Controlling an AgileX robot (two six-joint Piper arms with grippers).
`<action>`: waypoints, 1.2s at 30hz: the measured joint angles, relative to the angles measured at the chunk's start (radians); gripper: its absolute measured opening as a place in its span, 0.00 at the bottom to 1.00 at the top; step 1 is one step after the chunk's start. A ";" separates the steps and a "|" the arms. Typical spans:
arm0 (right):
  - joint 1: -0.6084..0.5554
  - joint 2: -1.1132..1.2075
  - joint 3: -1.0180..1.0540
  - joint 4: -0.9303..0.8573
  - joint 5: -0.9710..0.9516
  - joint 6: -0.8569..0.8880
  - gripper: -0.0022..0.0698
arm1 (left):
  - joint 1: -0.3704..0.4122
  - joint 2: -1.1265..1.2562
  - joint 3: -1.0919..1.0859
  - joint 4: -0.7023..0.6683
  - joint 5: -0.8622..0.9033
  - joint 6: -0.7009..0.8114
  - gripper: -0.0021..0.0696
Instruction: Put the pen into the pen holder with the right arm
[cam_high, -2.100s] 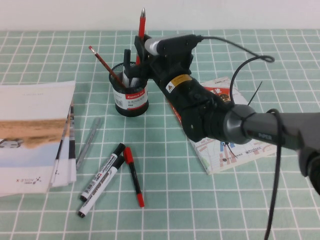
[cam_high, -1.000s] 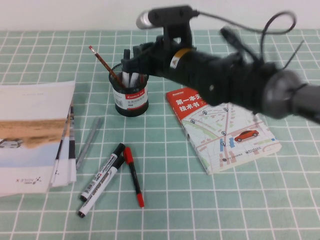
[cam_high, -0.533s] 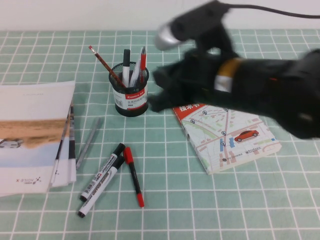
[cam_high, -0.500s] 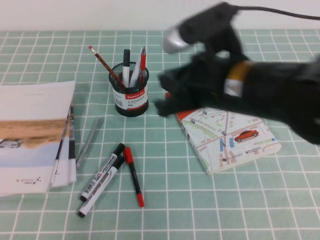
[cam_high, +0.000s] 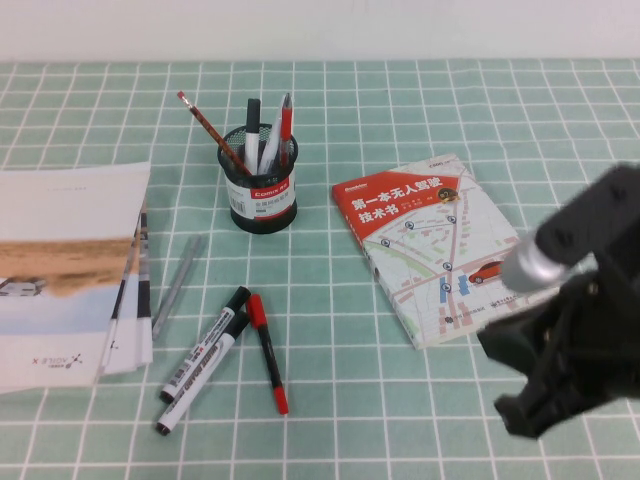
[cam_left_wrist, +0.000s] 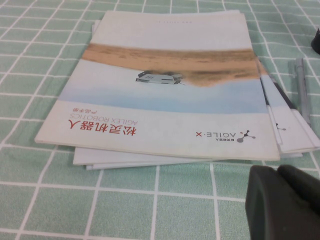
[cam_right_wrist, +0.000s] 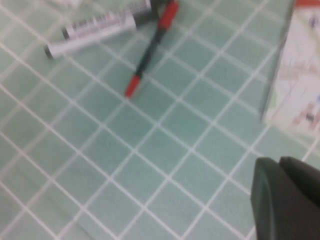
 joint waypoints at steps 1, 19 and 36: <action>0.000 -0.004 0.025 0.000 -0.011 0.000 0.00 | 0.000 0.000 0.000 0.000 0.000 0.000 0.02; -0.381 -0.268 0.582 -0.053 -0.501 0.000 0.00 | 0.000 0.000 0.000 0.000 0.000 0.000 0.02; -0.679 -0.941 0.901 -0.060 -0.524 0.000 0.00 | 0.000 0.000 0.000 0.000 0.000 0.000 0.02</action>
